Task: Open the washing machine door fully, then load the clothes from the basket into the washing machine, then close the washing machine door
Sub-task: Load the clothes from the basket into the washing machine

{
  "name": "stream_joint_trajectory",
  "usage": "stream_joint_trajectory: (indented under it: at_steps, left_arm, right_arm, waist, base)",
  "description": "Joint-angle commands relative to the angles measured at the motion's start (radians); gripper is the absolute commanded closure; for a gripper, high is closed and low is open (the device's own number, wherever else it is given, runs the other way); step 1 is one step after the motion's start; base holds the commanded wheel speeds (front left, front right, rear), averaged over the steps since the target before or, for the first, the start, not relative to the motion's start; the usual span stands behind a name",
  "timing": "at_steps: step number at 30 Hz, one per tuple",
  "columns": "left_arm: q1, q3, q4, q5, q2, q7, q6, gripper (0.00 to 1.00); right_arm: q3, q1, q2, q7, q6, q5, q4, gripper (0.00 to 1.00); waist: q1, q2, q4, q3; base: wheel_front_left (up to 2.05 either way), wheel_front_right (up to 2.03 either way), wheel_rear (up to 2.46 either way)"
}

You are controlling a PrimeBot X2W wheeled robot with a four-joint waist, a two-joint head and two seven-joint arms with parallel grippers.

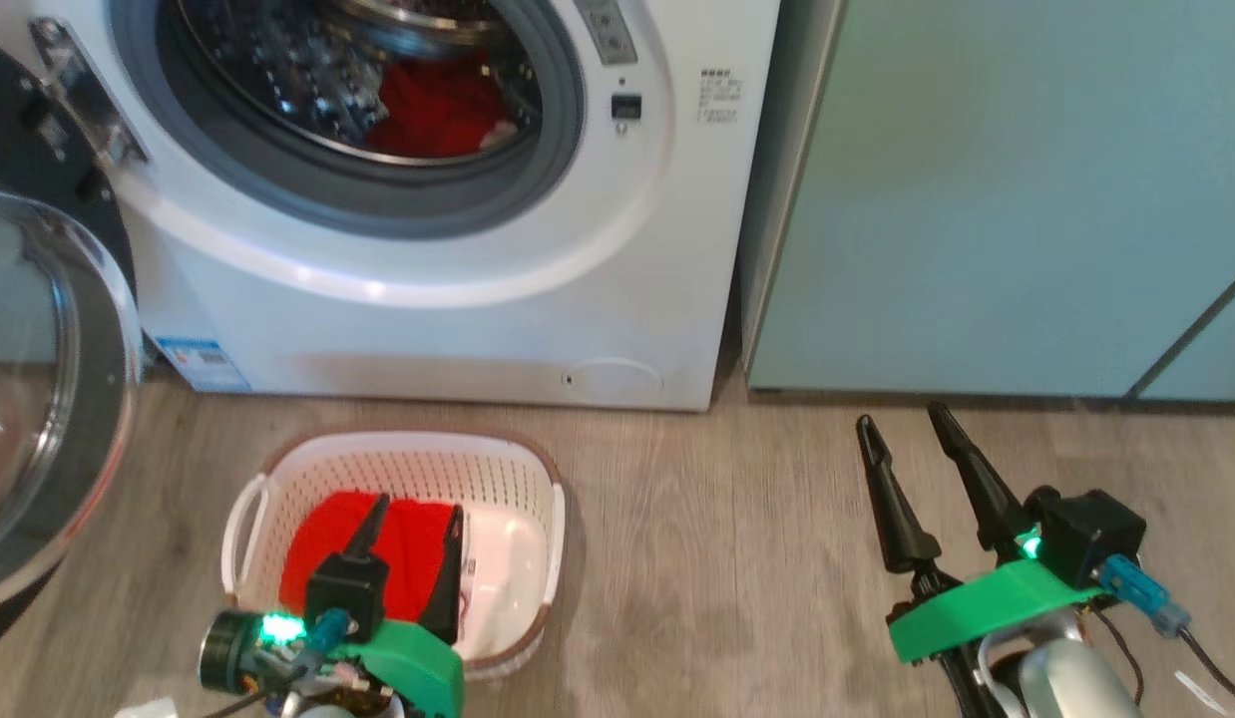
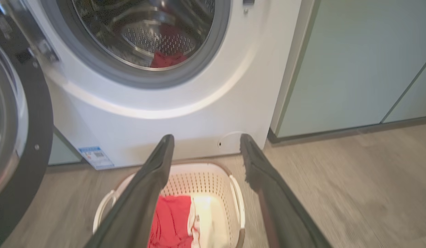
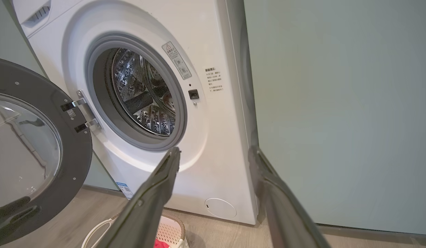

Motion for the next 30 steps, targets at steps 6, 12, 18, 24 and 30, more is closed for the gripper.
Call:
stream_joint_trajectory:
  at_steps: [6,12,18,24,30]
  left_arm:
    - [-0.127,0.036,0.128,0.005,-0.001,-0.012,0.005,0.00]
    - [-0.263,0.069,0.302,-0.017,0.011,-0.012,0.001,0.00]
    - [-0.435,0.088,0.488,-0.011,0.049,-0.012,0.008,0.00]
    - [-0.588,0.092,0.678,-0.010,0.093,-0.012,-0.004,0.00]
    - [-0.713,0.085,0.842,-0.009,0.142,0.016,-0.022,0.00]
  right_arm:
    - [0.039,-0.086,-0.001,-0.009,0.000,-0.022,-0.045,0.00]
    - [0.043,-0.135,-0.001,-0.009,0.000,-0.043,-0.057,0.00]
    - [0.057,-0.187,-0.001,-0.009,0.000,-0.062,-0.071,0.00]
    - [0.064,-0.217,-0.001,-0.009,0.000,-0.064,-0.086,0.00]
    - [0.084,-0.239,-0.001,-0.009,0.000,-0.034,-0.104,0.00]
  waist:
    - [0.0000,-0.0001,-0.004,0.133]
    - [0.0000,-0.0001,-0.018,0.282]
    - [0.0000,-0.0001,-0.049,0.431]
    - [0.0000,-0.0001,-0.090,0.557]
    - [0.0000,-0.0001,-0.143,0.661]
  base:
    - [0.00,0.00,0.00]
    - [0.00,0.00,0.00]
    - [0.00,0.00,0.00]
    - [0.00,0.00,0.00]
    - [0.00,0.00,0.00]
